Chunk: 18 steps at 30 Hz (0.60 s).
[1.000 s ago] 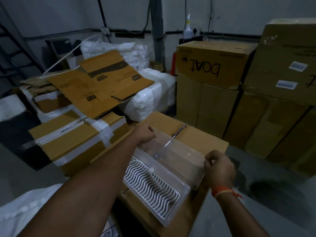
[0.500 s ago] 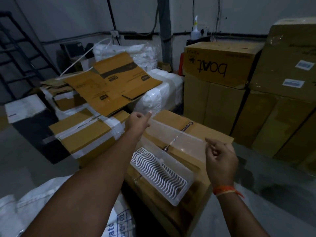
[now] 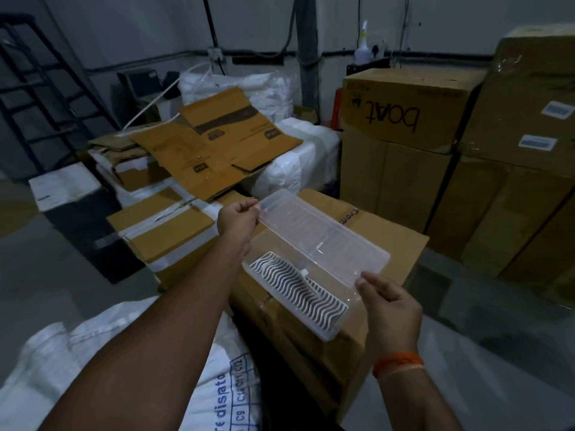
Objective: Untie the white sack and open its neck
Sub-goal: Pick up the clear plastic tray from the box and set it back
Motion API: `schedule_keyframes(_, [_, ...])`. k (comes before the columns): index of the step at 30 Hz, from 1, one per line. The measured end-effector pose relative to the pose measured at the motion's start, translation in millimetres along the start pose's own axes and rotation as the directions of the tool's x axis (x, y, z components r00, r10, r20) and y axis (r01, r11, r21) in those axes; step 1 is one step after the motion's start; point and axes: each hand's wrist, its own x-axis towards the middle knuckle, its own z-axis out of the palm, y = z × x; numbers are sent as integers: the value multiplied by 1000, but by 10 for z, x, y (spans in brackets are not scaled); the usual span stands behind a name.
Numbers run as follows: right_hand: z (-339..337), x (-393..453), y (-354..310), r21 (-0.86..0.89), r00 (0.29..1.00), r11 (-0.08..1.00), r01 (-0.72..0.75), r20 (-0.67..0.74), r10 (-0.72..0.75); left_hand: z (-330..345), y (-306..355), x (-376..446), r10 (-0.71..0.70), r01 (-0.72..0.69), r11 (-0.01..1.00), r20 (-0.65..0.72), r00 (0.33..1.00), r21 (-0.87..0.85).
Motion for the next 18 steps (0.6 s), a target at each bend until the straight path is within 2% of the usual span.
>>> schedule_keyframes(2, [9, -127, 34, -69, 1000, 997, 19, 18, -18, -78, -33, -28, 53, -51, 996, -36, 998, 76])
schedule_keyframes(4, [11, -239, 81, -155, 998, 986, 56, 25, -53, -182, -60, -93, 131, -112, 964, -65, 989, 243])
schedule_keyframes(7, [-3, -348, 141, -303, 994, 946, 113, 49, -102, -330, -150, -170, 181, -147, 901, -46, 982, 408])
schedule_keyframes(12, [-13, -444, 275, -506, 980, 840, 197, 81, -181, -497, -291, -257, 170, -133, 873, -37, 985, 469])
schedule_keyframes(18, [11, -530, 378, -543, 977, 813, 211, 104, -185, -613, -466, -261, 145, -110, 880, -41, 989, 462])
